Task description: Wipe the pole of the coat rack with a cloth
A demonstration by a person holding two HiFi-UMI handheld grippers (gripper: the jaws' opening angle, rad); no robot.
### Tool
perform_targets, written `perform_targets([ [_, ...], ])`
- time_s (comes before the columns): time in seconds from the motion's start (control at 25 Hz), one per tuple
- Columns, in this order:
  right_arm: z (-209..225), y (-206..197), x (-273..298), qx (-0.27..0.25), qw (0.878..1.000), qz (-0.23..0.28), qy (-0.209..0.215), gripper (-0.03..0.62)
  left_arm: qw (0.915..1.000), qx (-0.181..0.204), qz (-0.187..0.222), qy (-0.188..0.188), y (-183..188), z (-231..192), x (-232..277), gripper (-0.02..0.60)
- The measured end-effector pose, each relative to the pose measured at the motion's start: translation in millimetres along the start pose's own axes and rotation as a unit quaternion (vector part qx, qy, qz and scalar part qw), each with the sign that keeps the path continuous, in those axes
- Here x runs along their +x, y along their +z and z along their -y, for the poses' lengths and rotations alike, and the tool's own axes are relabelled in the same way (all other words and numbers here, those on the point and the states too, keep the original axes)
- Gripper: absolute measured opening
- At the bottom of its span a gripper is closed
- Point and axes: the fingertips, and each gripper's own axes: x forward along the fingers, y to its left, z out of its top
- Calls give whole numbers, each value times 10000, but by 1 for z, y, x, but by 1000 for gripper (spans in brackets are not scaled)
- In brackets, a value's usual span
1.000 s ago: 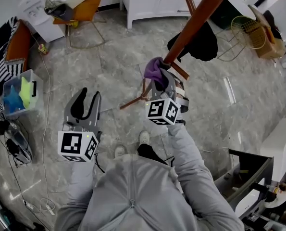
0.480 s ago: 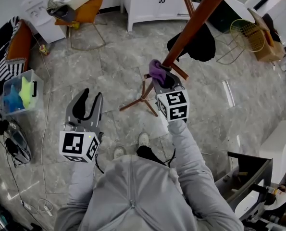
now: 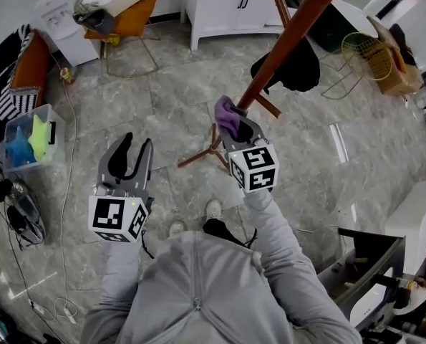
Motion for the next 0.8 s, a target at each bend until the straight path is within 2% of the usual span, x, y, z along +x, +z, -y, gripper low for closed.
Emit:
perform_targets([
  [0.32, -42, 9, -13, -206, 9991, 149, 338, 78, 9999, 2, 64, -105, 5, 5, -4, 172],
  [0.56, -79, 7, -28, -123, 9972, 209, 706, 79, 9998, 21, 98, -196, 8, 9, -6, 172],
  [0.8, -100, 7, -51, 73, 9968, 344, 711, 80, 9993, 38, 153, -339, 10, 13, -7, 172],
])
